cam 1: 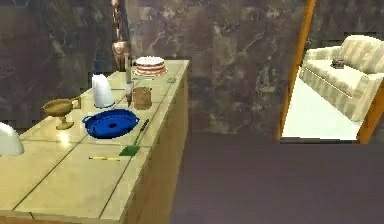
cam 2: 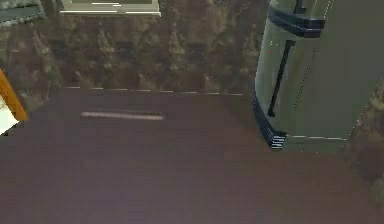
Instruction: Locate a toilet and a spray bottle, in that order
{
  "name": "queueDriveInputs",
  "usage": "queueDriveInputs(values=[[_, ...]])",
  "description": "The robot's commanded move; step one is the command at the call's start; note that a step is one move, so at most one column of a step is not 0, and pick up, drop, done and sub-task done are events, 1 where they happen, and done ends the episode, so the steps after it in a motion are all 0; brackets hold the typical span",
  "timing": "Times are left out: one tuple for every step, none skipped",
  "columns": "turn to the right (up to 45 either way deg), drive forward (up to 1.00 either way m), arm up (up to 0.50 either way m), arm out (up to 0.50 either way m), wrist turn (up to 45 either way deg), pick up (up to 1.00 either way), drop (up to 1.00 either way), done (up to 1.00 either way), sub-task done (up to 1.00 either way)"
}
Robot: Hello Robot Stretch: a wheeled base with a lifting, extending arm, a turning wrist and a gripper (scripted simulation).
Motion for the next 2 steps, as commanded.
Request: queueDriveInputs(values=[[-45.0,0.0,0.0,0.0,0.0,0.0,0.0,0.0,0.0],[0.0,0.0,0.0,0.0,0.0,0.0,0.0,1.0,0.0]])
